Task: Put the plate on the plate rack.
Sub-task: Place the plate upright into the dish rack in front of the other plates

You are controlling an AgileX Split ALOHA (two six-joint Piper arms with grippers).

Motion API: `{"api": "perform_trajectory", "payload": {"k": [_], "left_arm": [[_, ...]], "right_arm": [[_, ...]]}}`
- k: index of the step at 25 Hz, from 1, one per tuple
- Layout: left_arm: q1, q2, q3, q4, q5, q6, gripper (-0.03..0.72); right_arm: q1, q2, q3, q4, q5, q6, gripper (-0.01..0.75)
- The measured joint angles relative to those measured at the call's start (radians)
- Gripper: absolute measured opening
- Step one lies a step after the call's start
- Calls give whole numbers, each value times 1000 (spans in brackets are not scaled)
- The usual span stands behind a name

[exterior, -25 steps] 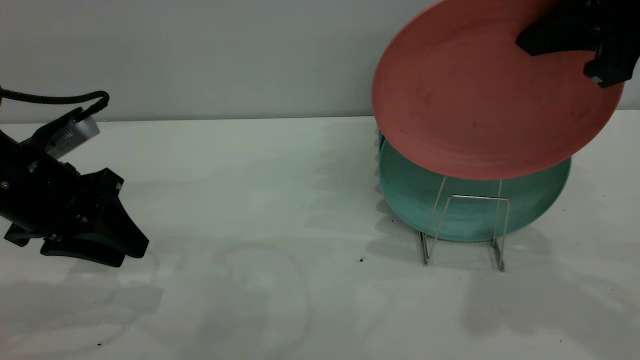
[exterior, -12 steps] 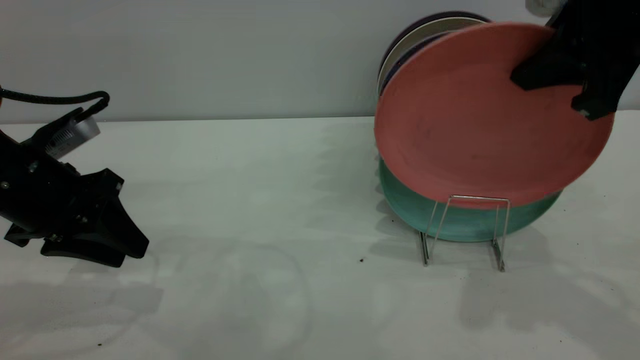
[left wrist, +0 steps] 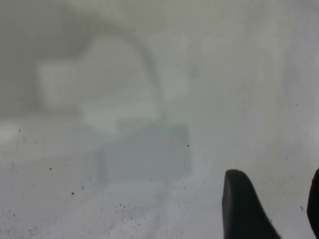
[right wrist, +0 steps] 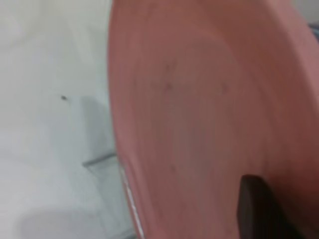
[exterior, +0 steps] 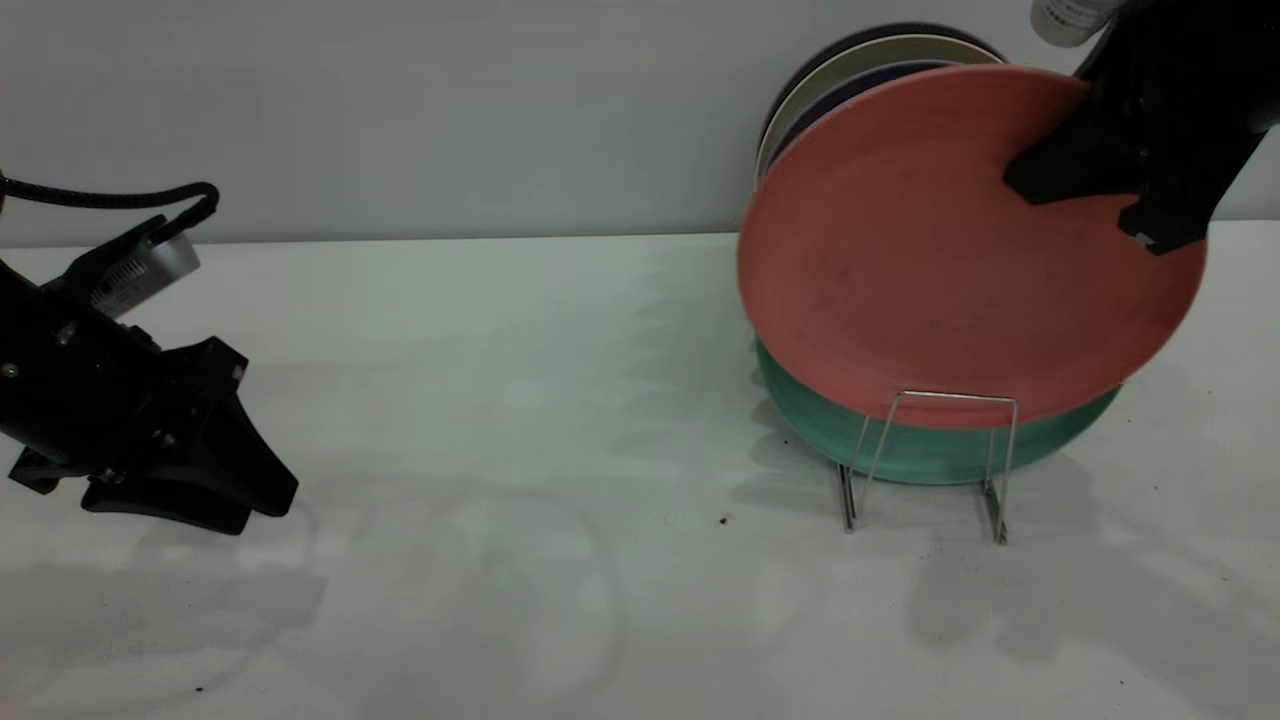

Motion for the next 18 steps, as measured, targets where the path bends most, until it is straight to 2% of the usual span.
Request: {"api": "perform_trajectory", "payload": {"k": [5, 8, 12, 18], "left_arm": [[0, 0, 0, 0, 0, 0, 356], [0, 0, 0, 0, -1, 0, 356], [0, 0, 0, 0, -1, 0, 356], [0, 0, 0, 31, -9, -45, 356]], "right_arm": [[0, 0, 0, 2, 17, 0, 378], [0, 0, 0, 2, 17, 0, 443], [0, -2, 0, 19, 17, 19, 468], [0, -73, 0, 61, -11, 370, 471]]}}
